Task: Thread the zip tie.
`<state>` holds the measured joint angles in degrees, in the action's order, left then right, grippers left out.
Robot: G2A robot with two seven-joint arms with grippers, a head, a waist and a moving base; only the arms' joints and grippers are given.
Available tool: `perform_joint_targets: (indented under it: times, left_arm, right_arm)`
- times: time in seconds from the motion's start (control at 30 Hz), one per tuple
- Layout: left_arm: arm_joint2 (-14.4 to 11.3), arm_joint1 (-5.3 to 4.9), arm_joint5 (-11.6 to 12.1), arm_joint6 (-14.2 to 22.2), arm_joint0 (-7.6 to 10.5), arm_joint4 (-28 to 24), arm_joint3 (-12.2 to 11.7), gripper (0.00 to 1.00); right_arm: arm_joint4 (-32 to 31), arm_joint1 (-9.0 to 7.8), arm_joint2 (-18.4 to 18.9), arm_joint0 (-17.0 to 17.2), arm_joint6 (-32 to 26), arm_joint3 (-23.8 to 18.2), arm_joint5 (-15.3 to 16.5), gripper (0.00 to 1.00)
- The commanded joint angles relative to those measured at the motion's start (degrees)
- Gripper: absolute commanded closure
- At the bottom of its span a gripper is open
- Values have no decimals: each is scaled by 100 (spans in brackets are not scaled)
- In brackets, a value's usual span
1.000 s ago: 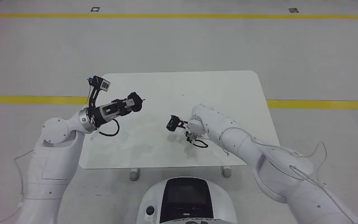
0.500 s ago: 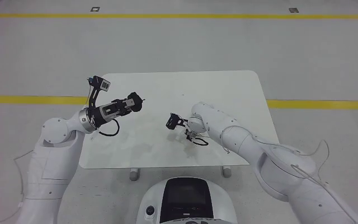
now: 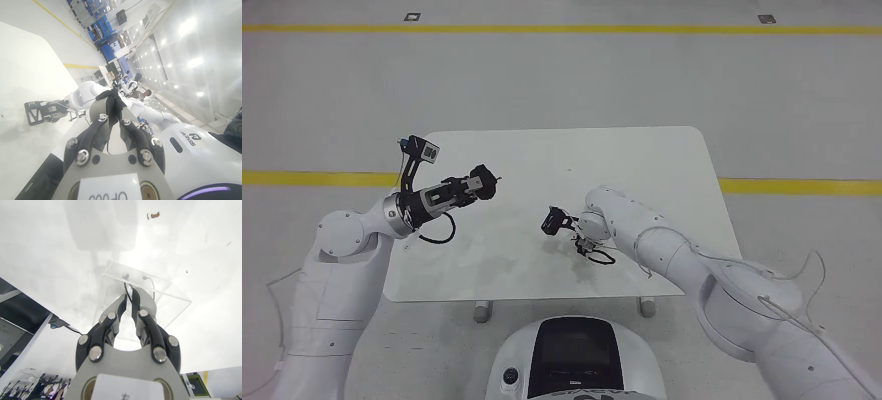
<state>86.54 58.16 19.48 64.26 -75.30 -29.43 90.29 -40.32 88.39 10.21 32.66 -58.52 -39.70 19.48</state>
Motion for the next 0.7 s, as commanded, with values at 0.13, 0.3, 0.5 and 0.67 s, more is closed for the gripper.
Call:
perform_joint_targets:
  times: [0.13,0.3,0.5,0.67]
  left_arm:
    - [0,0,0,0,0,0,0,100]
    - [0,0,0,0,0,0,0,100]
    - [0,0,0,0,0,0,0,100]
    - [0,0,0,0,0,0,0,100]
  right_arm:
    - [64,26,-47,-32,-31,41,0,100]
    - [89,15,-43,-97,-28,-3,0,100]
    - [101,-54,-1,-164,-75,-134,0,100]
    - [99,-142,75,-180,-136,-308,0,100]
